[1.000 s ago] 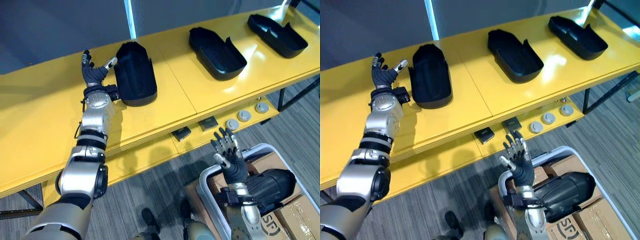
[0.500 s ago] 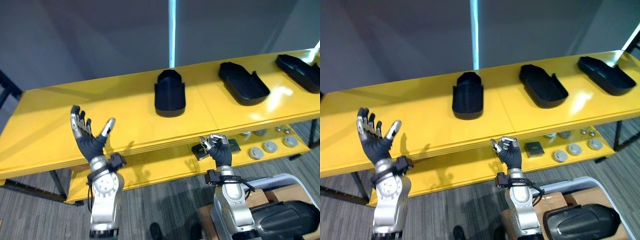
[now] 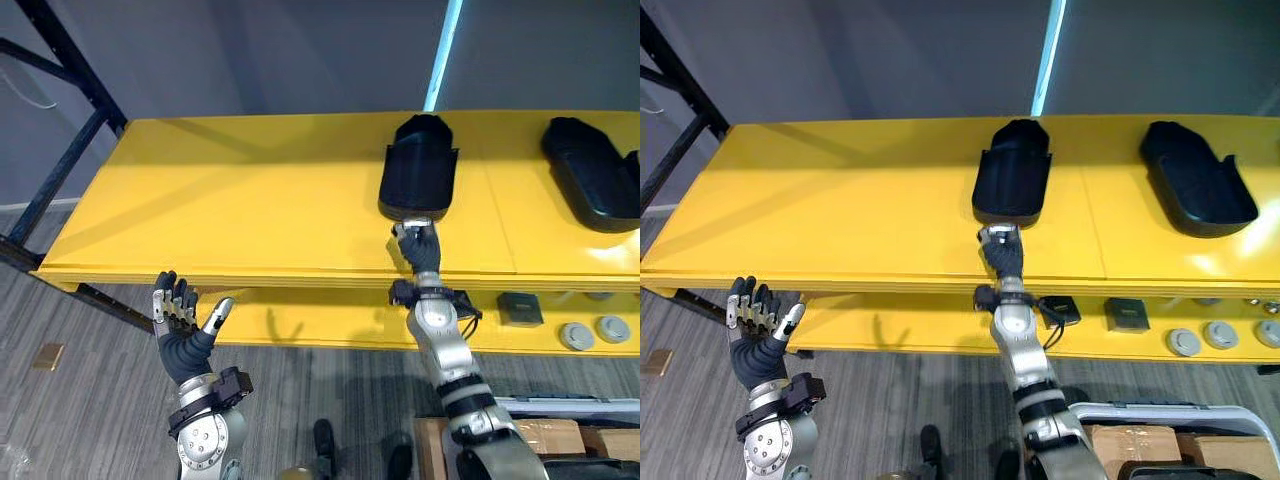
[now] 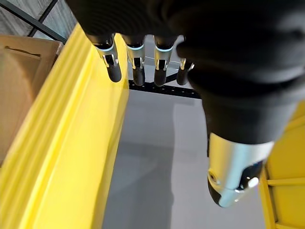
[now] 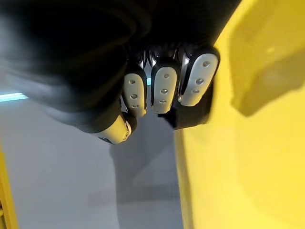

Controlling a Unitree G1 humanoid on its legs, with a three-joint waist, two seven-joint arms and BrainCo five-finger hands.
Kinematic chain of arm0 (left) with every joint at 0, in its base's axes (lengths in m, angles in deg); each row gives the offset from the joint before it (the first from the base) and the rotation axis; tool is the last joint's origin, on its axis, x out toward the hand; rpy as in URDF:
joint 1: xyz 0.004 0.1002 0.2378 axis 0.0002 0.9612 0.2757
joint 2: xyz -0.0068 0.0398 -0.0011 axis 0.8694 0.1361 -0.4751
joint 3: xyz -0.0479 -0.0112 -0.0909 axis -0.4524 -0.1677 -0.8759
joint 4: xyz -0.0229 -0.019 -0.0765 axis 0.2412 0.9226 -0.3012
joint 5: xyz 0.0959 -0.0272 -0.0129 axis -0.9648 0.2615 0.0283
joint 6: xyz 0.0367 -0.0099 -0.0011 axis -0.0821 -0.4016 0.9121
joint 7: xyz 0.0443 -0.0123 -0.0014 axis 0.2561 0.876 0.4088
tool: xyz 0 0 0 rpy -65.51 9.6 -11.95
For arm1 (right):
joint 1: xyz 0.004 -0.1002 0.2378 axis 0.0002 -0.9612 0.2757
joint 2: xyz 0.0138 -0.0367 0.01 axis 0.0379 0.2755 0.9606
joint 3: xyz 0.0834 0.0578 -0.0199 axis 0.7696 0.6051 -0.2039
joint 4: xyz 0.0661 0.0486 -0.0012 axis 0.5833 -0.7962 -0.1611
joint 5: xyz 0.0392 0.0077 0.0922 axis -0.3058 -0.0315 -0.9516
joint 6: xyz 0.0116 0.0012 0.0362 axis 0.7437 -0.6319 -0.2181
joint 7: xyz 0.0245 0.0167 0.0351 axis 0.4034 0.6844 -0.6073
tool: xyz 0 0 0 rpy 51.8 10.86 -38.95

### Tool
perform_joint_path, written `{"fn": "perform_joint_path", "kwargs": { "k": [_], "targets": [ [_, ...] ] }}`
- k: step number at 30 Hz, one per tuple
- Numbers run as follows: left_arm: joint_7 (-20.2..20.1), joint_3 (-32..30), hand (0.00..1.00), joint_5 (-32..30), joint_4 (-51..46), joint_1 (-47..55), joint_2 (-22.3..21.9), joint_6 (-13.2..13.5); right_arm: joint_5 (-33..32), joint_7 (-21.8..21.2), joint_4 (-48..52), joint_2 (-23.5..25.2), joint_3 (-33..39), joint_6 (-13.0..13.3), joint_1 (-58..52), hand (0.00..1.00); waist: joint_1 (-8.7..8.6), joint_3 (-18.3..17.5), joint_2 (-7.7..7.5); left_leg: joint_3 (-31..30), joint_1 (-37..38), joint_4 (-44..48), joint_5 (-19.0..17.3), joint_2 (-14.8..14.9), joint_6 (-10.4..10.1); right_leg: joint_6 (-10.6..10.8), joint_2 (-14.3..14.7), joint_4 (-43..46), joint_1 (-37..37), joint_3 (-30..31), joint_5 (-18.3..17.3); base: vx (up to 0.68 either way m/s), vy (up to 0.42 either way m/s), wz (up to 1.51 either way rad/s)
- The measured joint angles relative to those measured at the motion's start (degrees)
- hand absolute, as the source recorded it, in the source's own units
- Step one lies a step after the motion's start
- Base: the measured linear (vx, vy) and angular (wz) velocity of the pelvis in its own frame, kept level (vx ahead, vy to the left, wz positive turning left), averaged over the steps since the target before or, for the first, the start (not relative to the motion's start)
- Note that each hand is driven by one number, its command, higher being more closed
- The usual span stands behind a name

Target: Walk over and take plastic housings, then place them on the shelf

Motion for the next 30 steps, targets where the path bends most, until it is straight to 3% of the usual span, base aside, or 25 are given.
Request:
{"fn": "perform_joint_path", "kwargs": {
  "k": [6, 10, 15, 22, 25, 29, 30],
  "targets": [
    [-1.10, 2.44, 0.00, 1.07, 0.53, -0.26, 0.15, 0.16, 2.19, 4.55, -6.00, -2.69, 2.69, -1.00, 6.41, 1.00, 0.05, 2.27, 0.08, -0.65, -1.79, 0.19, 0.29, -0.31, 0.39, 0.13, -0.26, 0.04, -1.42, -0.76, -0.05, -0.01, 0.007, 0.07],
    [-1.25, 6.53, 0.00, 1.12, 1.83, -2.27, 2.54, 0.15, 2.15, 6.29, -10.22, -6.15, 4.03, -1.56, 10.40, 1.00, 0.57, 3.41, 0.09, -0.79, -2.24, 0.21, 0.42, -0.30, 0.55, 0.11, -0.19, -0.06, -1.78, -0.76, -0.03, 0.00, 0.000, 0.00],
    [-1.34, 7.11, 0.00, 1.14, 2.07, -3.47, 2.87, 0.16, 1.87, 7.05, -14.75, -10.23, 4.62, -2.25, 15.56, 1.00, 0.68, 4.85, 0.72, -0.83, -2.45, 0.23, 0.38, -0.03, 0.50, 0.08, 0.12, -0.11, -1.94, -0.68, -0.04, 0.00, 0.000, 0.00],
    [-1.11, 8.60, 0.00, 1.41, 2.93, -4.19, 3.12, 0.14, 1.24, 7.54, -15.13, -11.63, 6.70, -2.38, 17.55, 1.00, 0.73, 5.52, 1.20, -0.85, -3.19, 0.24, 0.44, 0.12, 0.44, 0.05, 0.27, -0.08, -2.59, -0.65, -0.05, 0.00, 0.000, 0.00],
    [-0.90, 7.93, 0.00, 1.38, 2.93, -5.88, 2.04, 0.11, -0.30, 7.49, -4.11, -9.04, 6.58, -2.51, 11.22, 1.00, 0.56, 5.79, 1.38, -0.92, -3.06, 0.24, 0.45, 0.05, 0.45, -0.05, 0.17, -0.06, -2.51, -0.79, -0.16, 0.00, 0.000, 0.00],
    [-0.27, 4.92, 0.00, 0.81, 2.91, -6.82, 0.53, 0.01, 0.47, 6.04, 16.09, -0.88, 1.87, -1.44, -6.29, 1.00, -0.99, 6.55, 1.18, -0.57, -1.45, 0.21, 0.05, -0.01, -0.10, 0.00, 0.04, -0.04, -1.15, -0.59, -0.52, 0.01, -0.009, -0.04],
    [0.08, 4.23, 0.00, 0.76, 2.91, -6.77, 0.35, -0.02, 1.09, 5.28, 19.03, 0.25, 0.01, -1.36, -9.37, 0.00, -1.63, 6.65, 1.02, -0.48, -1.00, 0.20, -0.10, -0.01, -0.25, 0.02, 0.03, -0.04, -0.77, -0.50, -0.63, 0.00, -0.017, -0.11]
  ]
}}
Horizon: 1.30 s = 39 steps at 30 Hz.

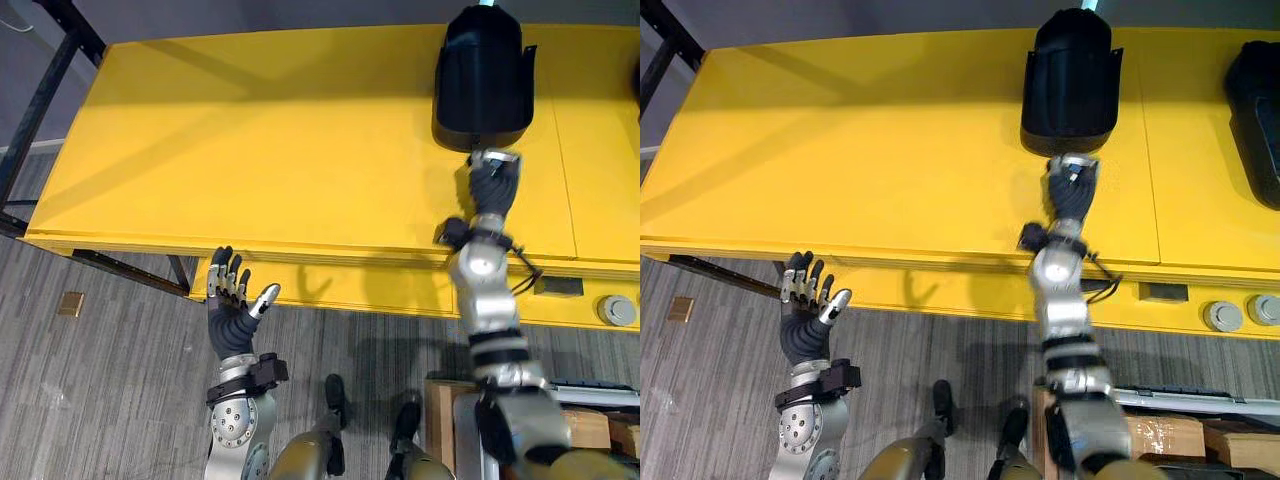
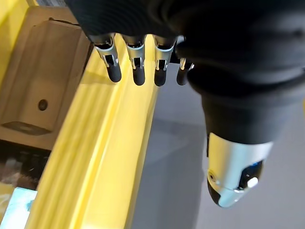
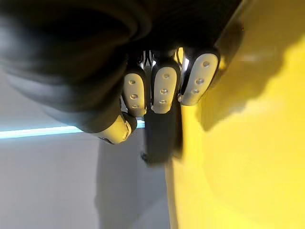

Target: Walk over and take plastic housings, then place them on the shelf

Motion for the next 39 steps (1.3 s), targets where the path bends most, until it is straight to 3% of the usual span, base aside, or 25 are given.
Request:
{"fn": "perform_joint_path", "kwargs": {
  "k": [2, 5, 10, 13, 15, 17, 18, 19, 20, 21, 22, 24, 26, 27, 29, 30, 31, 32, 33, 34, 36, 38, 39],
  "targets": [
    [0.32, -0.50, 0.00, -0.21, -0.15, 0.01, -0.01, -0.01, 1.27, -1.83, 5.64, 1.44, -2.69, 0.38, -6.05, 0.00, -0.18, 0.14, -0.52, 1.01, 0.65, -0.03, -0.35, 0.17, -0.44, 0.00, 0.04, 0.06, 0.13, 1.08, -0.10, -0.01, -0.013, -0.20],
    [0.32, -0.61, 0.00, -1.21, -0.89, -0.04, 0.29, -0.25, 1.37, -5.15, 12.59, 2.30, -3.28, 1.12, -15.24, 0.00, -1.92, 0.06, -1.41, 1.50, 1.63, -0.19, -0.87, 0.28, -1.09, 0.00, 0.08, 0.02, 0.86, 1.52, -0.13, -0.02, -0.016, -0.13],
    [0.61, 0.14, 0.00, -6.84, -4.92, -1.30, 2.44, -0.34, 3.87, -5.68, 20.59, 4.74, 5.54, 2.24, -26.51, 0.00, -4.87, -1.96, -5.01, 5.22, 4.51, -0.01, -1.99, 1.11, -1.24, -0.08, 0.65, 0.07, 1.87, 5.34, -0.18, 0.01, -0.016, -0.41],
    [1.51, 1.22, 0.00, -7.87, -5.25, -1.85, 2.52, -0.20, 4.12, -4.50, 23.19, 7.14, 11.43, 2.70, -32.84, 0.00, -7.11, -4.36, -6.76, 10.77, 7.48, 0.08, -3.57, 2.02, -1.32, -0.11, 1.41, 0.37, 1.95, 11.00, -0.14, 0.02, -0.011, -0.92],
    [1.54, 2.07, 0.00, -7.86, -5.14, -2.21, 2.56, -0.19, 5.19, -3.67, 23.21, 8.04, 13.11, 2.70, -35.80, 0.00, -8.16, -5.21, -7.36, 14.51, 8.05, 3.88, -6.80, 3.30, -1.63, -0.29, 2.03, 0.77, 1.88, 15.34, 0.01, 0.03, -0.023, -1.13],
    [1.55, 2.12, 0.00, -7.82, -4.79, -2.61, 2.36, -0.19, 5.37, -3.21, 22.99, 7.83, 13.22, 2.68, -37.53, 0.00, -8.14, -5.32, -7.38, 15.74, 5.92, 17.37, -13.82, 6.88, -2.18, -0.48, 3.25, 1.91, 1.86, 20.94, 0.16, 0.04, -0.047, -1.74],
    [1.55, 1.06, 0.00, -7.69, -4.77, -2.25, 1.82, 0.16, 5.37, -3.11, 22.02, 6.63, 12.59, 2.68, -37.00, 0.00, -7.07, -5.77, -6.75, 5.10, 3.19, 28.41, -18.38, 9.31, -2.54, -0.54, 5.43, 3.16, 1.62, 27.68, 0.14, 0.06, 0.036, -2.31],
    [1.51, 0.81, 0.00, -7.65, -4.63, -1.95, 1.47, 0.17, 5.36, -3.10, 21.32, 5.29, 12.22, 2.71, -36.67, 0.00, -6.84, -6.29, -5.86, -2.93, 2.07, 32.93, -20.79, 9.31, -3.90, -0.49, 6.96, 3.69, 0.91, 31.34, 0.16, 0.07, 0.085, -2.45],
    [1.42, 0.55, 0.00, -7.66, -4.61, -1.64, 1.30, 0.19, 5.36, -3.12, 20.39, 4.42, 12.21, 2.71, -36.25, 0.00, -6.77, -6.80, -5.00, -8.64, 1.54, 35.12, -22.25, 8.82, -5.40, -0.44, 8.04, 4.46, 0.06, 33.55, 0.15, 0.04, 0.205, -2.01],
    [1.42, -0.08, 0.00, -7.66, -4.39, -1.38, 1.18, 0.23, 5.34, -3.08, 18.35, 2.72, 12.49, 2.69, -35.83, 0.00, -6.73, -7.69, -3.54, -18.64, 1.46, 37.35, -24.80, 7.14, -7.03, -0.07, 9.93, 6.00, -1.57, 37.89, 0.10, 0.03, 0.258, -1.98],
    [1.45, -0.98, 0.00, -7.65, -4.23, -1.45, 1.22, 0.29, 5.33, -2.89, 16.42, 1.73, 12.92, 2.65, -35.89, 0.00, -6.67, -8.03, -3.10, -26.68, 2.58, 37.24, -26.54, 4.96, -7.58, 0.85, 11.12, 8.41, -3.69, 41.29, -0.52, 0.02, 0.269, -1.75],
    [1.61, -0.34, 0.00, -7.65, -4.11, -2.29, 0.89, 0.28, 5.10, -2.93, 16.21, 2.22, 13.36, 2.57, -38.85, 0.00, -7.36, -8.03, -3.11, -32.15, 3.81, 36.34, -28.90, 2.66, -7.88, 2.73, 11.46, 12.77, -6.91, 44.22, -1.89, -0.04, 0.308, -0.90],
    [1.87, 1.84, 0.00, -7.70, -3.93, -3.83, 0.37, 0.29, 4.77, -3.44, 18.67, 4.85, 13.41, 2.20, -44.92, 0.00, -7.72, -7.85, -3.42, -30.95, 5.27, 34.35, -31.02, 1.50, -6.61, 4.39, 10.97, 16.52, -8.78, 45.53, -3.13, -0.08, 0.342, -0.41],
    [1.97, 2.90, 0.00, -7.73, -3.94, -4.56, 0.12, 0.42, 4.27, -4.19, 21.53, 8.14, 12.43, 1.88, -48.48, 0.00, -7.45, -7.52, -4.42, -28.76, 5.98, 34.51, -31.55, 0.25, -6.05, 5.02, 10.52, 17.35, -9.00, 47.47, -3.04, -0.12, 0.345, -0.90],
    [2.02, 3.36, 0.00, -7.76, -3.98, -4.54, -0.41, 0.47, 3.01, -4.67, 24.62, 10.13, 9.18, 1.79, -51.57, 0.00, -6.60, -7.60, -5.25, -22.70, 5.68, 36.38, -32.48, 0.22, -4.12, 6.18, 10.48, 14.23, -9.15, 50.28, 1.58, -0.25, 0.391, -1.57],
    [2.04, 3.28, 0.00, -7.77, -4.06, -4.63, -0.14, 0.51, 3.00, -4.92, 24.53, 10.03, 7.52, 1.68, -50.66, 0.00, -5.22, -7.76, -5.80, -17.02, 4.50, 36.81, -32.31, 1.89, -2.71, 5.13, 10.52, 7.65, -9.96, 47.30, 10.05, -0.31, 0.263, -1.90],
    [1.97, 3.29, 0.00, -7.74, -3.91, -4.83, 0.02, 0.49, 3.07, -4.99, 24.40, 9.86, 6.91, 1.66, -50.15, 0.00, -4.32, -7.78, -5.64, -13.94, 3.81, 36.27, -31.84, 2.84, -2.06, 4.06, 10.01, 3.64, -9.71, 43.26, 13.93, -0.33, 0.198, -2.44],
    [1.81, 2.76, 0.00, -7.73, -3.02, -5.73, 0.00, 0.55, 3.25, -5.15, 23.23, 9.36, 6.22, 1.68, -48.20, 0.00, -3.24, -7.44, -6.70, -9.00, 3.48, 35.14, -30.37, 3.83, -1.32, 1.86, 8.29, 5.89, -10.20, 29.86, 11.65, -0.30, 0.169, -2.16],
    [1.63, 1.83, 0.00, -7.67, -1.92, -6.06, -0.07, 0.52, 3.36, -5.45, 19.47, 9.11, 6.43, 1.62, -45.01, 0.00, -2.85, -7.08, -6.36, -5.16, 3.89, 33.49, -28.80, 5.48, -1.08, -1.58, 6.98, 11.93, -10.25, 20.70, 5.93, -0.28, 0.170, -1.95],
    [1.52, 1.17, 0.00, -7.66, -1.64, -6.12, -0.04, 0.51, 3.38, -5.64, 17.24, 8.97, 6.61, 1.56, -43.43, 0.00, -2.82, -6.90, -6.06, -3.68, 4.34, 32.53, -27.94, 6.40, -1.12, -1.79, 6.38, 15.42, -10.17, 17.78, 3.17, -0.23, 0.138, -1.51],
    [1.04, -0.41, 0.00, -7.29, -1.27, -6.89, 0.10, 0.54, 3.52, -6.07, 11.12, 8.82, 6.77, 0.98, -40.68, 0.00, -2.69, -6.77, -5.87, -0.05, 5.20, 27.67, -23.89, 8.03, -2.01, -1.00, 2.35, 26.29, -8.16, 14.42, -6.71, -0.21, 0.021, -1.00],
    [0.31, -0.54, 0.00, -6.33, -1.11, -6.53, 0.15, 0.53, 3.68, -7.03, 8.87, 8.73, 6.74, 0.42, -40.16, 0.00, -2.22, -6.91, -6.07, 1.91, 5.38, 24.53, -22.14, 8.37, -2.10, 0.55, -0.88, 27.45, -4.32, 13.12, -10.83, -0.18, -0.150, -0.69],
    [0.09, -0.52, 0.00, -6.26, -1.10, -6.40, 0.20, 0.51, 3.68, -7.59, 7.72, 8.64, 6.76, 0.38, -39.92, 0.00, -1.52, -7.27, -6.69, 3.01, 4.87, 23.11, -21.31, 8.36, -3.34, 2.04, -1.88, 24.38, -1.66, 13.09, -12.57, -0.20, -0.266, -0.65]
  ]
}}
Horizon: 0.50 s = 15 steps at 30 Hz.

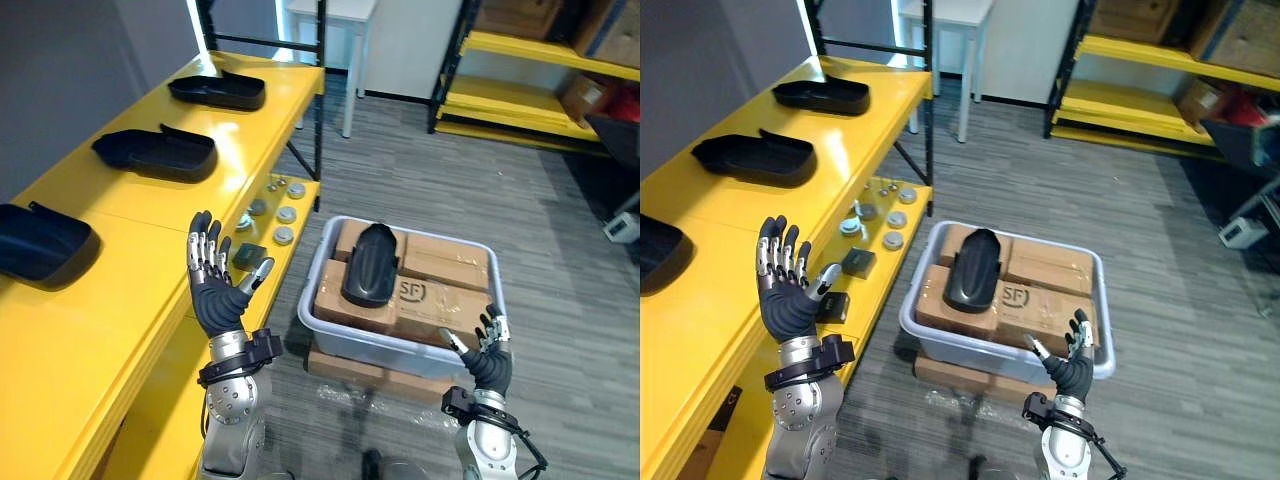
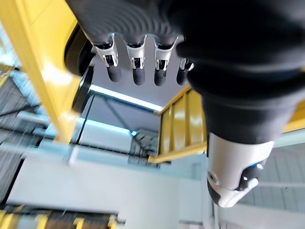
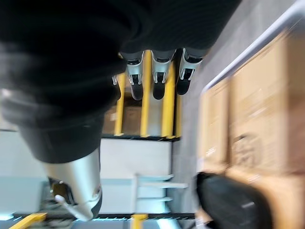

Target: Walk over and take plastic housings, then place them on the shelf

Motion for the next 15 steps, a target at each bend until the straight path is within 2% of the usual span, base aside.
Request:
{"fn": "perform_joint_path", "kwargs": {
  "k": [1, 2, 3, 4, 5, 7, 11, 13, 15],
  "targets": [
    [-0.22, -0.09, 0.00, 0.26, -0.08, -0.03, 0.32, -0.02, 0.01, -0.46, -0.77, -0.08, -0.03, -0.05, 0.11, 0.00, 0.16, -0.45, -0.79, 0.33, -1.26, -0.54, 0.81, -0.57, -1.12, 1.41, -0.32, -5.49, 1.88, 0.31, -1.52, -0.16, -0.259, -0.45],
    [-0.55, -0.60, 0.00, 0.29, 0.21, -0.06, 0.55, 0.04, 0.01, -0.65, -1.14, -0.36, -0.02, -0.09, 0.46, 0.00, 0.21, -0.50, -0.76, 0.48, -2.40, -0.58, 1.46, -0.70, -1.73, 0.42, 0.01, -9.26, 2.37, 0.47, -2.77, -0.15, -0.292, -0.35],
    [-1.20, -1.36, 0.00, 0.40, 1.67, 0.35, -0.61, -0.64, 0.00, -0.78, -3.17, -1.86, 0.06, -0.64, 1.98, 0.00, 0.07, -0.13, 1.10, -0.40, -3.93, -2.41, 2.95, 0.60, -2.17, -1.12, 2.28, -12.78, 1.46, 0.43, 0.78, -0.09, -0.223, -0.31],
    [-1.20, -1.66, 0.00, 0.37, 1.86, 0.51, -0.99, -0.79, 0.00, -0.79, -3.63, -2.35, 0.10, -1.02, 2.40, 0.00, 0.08, 0.04, 1.60, -0.63, -4.24, -3.11, 4.09, 1.22, -2.27, -1.68, 3.32, -13.87, 1.32, 0.60, 1.91, -0.07, -0.243, -0.42],
    [-1.13, -2.45, 0.00, 0.19, 2.67, 0.67, -1.47, -0.80, -0.01, -0.79, -4.59, -3.02, 0.07, -1.23, 3.26, 0.00, 0.10, 0.30, 2.00, -0.64, -4.91, -3.84, 5.75, 2.91, -3.87, -2.56, 5.20, -15.98, 1.08, 0.98, 3.57, -0.01, -0.194, -0.35],
    [-0.85, -4.60, 0.00, -0.37, 7.88, -0.89, -1.80, -0.92, -0.01, -0.40, -5.65, -3.20, 1.12, -1.37, 5.00, 0.00, 0.08, 1.27, 2.31, -0.81, -4.92, -5.34, 7.14, 4.66, -5.27, -3.45, 7.13, -16.74, 0.68, 0.36, 4.73, 0.00, -0.158, -0.16],
    [1.05, -6.76, 0.00, -0.42, 23.36, -4.92, -1.59, -2.55, -0.04, 1.05, -9.36, -4.54, 3.60, -1.52, 11.00, 0.00, -0.35, 3.21, 2.58, -2.80, -4.45, -8.71, 9.94, 4.27, -5.69, -3.55, 7.36, -16.68, 0.63, -1.18, 4.79, 0.02, -0.065, 0.22],
    [1.57, -6.77, 0.00, -1.15, 32.35, -6.56, -1.09, -4.35, -0.05, 2.95, -13.90, -6.09, 3.80, -2.28, 19.24, 0.00, 0.13, 5.85, 2.78, -3.27, -3.83, -10.03, 10.85, 3.50, -5.33, -3.58, 6.77, -16.48, 0.71, -1.19, 4.81, 0.01, 0.028, 0.11],
    [1.74, -6.52, 0.00, -1.45, 36.23, -6.82, -0.58, -5.69, -0.07, 4.56, -18.45, -6.47, 3.71, -2.45, 26.76, 0.00, 0.41, 7.90, 2.93, -3.48, -3.91, -10.12, 11.16, 2.90, -5.01, -3.59, 6.21, -16.40, 0.71, -1.25, 4.91, -0.01, 0.041, 0.09]
  ]
}}
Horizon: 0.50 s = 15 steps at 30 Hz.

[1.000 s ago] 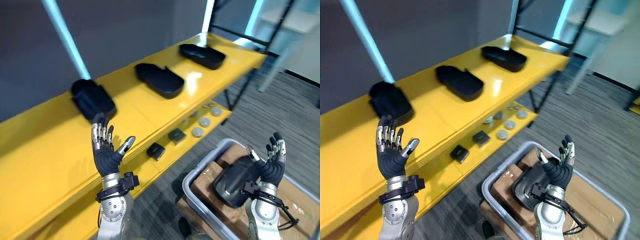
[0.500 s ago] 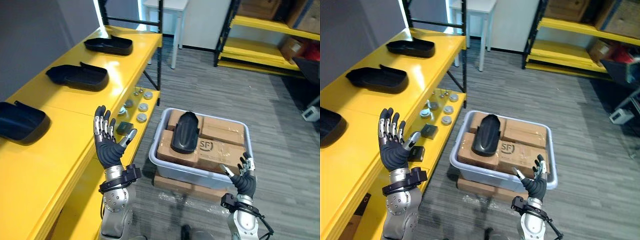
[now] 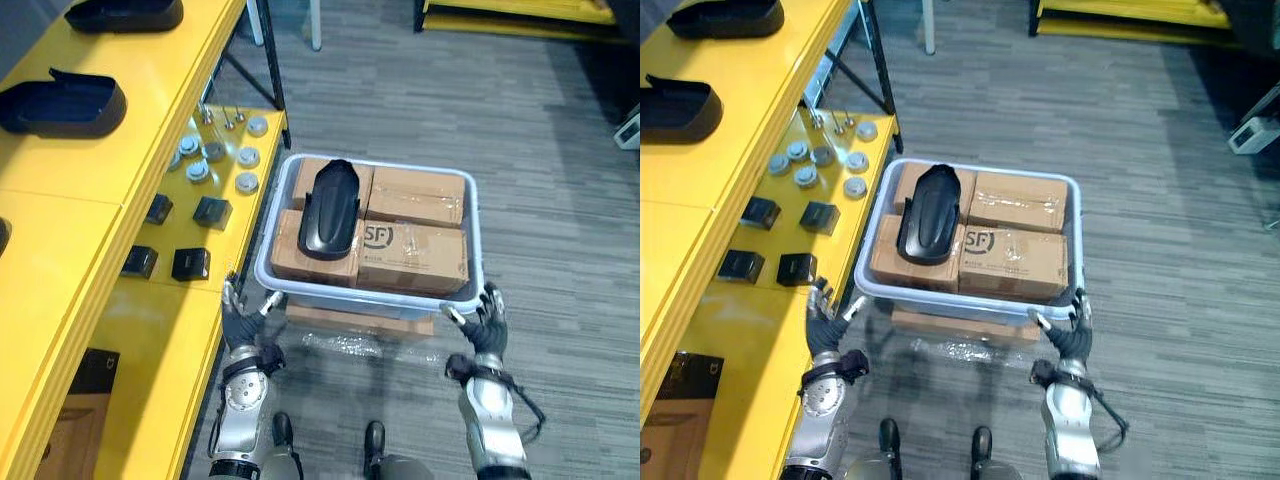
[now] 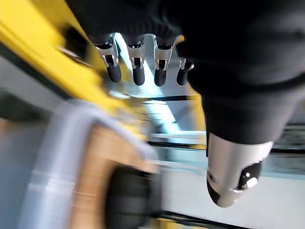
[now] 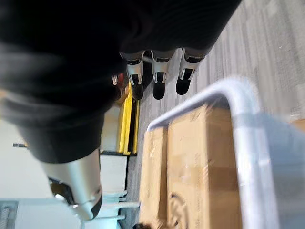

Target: Walk over and take plastic housings, then place them on the shelf

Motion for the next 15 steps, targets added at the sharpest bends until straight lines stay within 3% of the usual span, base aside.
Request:
{"fn": "perform_joint_path", "kwargs": {
  "k": [5, 15],
  "targets": [
    [-0.28, 0.59, 0.00, -0.06, 5.09, -0.25, 0.71, -1.16, -0.04, 5.27, -10.26, -2.81, 1.74, -1.85, 18.15, 0.00, 2.91, 3.78, 2.06, -1.51, -1.54, -0.01, 0.98, -1.48, 0.92, 0.50, -1.31, -0.11, -0.41, -1.36, 0.90, -0.02, 0.047, 0.20],
    [-0.59, 2.25, 0.00, -0.06, 8.37, -0.31, 3.59, -1.14, -0.43, 8.91, -26.67, -6.72, 5.58, -4.13, 38.11, 0.00, 5.60, 6.80, 2.30, -3.35, -4.78, -0.88, 2.35, -2.81, 1.63, 1.02, -2.47, -1.24, -2.36, -2.83, 3.21, -0.02, 0.044, 0.12]
  ]
}}
